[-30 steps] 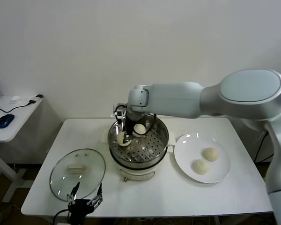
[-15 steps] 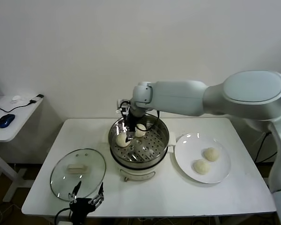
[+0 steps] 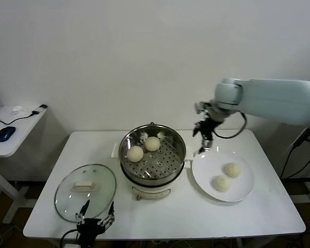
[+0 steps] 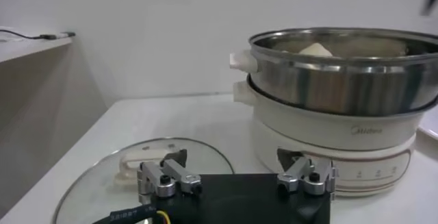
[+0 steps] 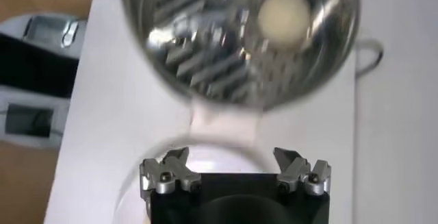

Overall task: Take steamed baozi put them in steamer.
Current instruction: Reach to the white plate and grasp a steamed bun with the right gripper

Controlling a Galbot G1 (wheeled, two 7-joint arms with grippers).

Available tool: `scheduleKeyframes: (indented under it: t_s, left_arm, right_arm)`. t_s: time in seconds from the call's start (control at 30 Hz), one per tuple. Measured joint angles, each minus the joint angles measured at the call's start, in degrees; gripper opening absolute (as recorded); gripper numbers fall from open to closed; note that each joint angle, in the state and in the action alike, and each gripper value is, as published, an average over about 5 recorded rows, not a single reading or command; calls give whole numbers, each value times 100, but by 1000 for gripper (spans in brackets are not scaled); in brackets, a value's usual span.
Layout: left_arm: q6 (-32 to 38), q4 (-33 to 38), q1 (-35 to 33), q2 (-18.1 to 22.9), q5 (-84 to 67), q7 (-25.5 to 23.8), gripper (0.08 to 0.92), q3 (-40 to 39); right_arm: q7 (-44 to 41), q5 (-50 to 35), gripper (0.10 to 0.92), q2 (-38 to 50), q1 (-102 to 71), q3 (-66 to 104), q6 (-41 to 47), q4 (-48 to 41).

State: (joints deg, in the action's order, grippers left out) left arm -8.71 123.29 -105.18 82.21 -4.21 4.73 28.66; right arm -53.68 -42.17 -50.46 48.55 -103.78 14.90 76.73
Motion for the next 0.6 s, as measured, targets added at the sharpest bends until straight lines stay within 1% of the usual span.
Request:
scheduleKeyframes:
  t_s: [0.27, 0.6]
  left_arm:
    - [8, -39, -13, 57, 12, 3, 823, 16]
    - [15, -99, 6, 61, 13, 11, 823, 26]
  right_arm:
    - [212, 672, 823, 578, -768, 107, 80, 15]
    - [547, 1025, 823, 733, -1759, 546, 227, -244]
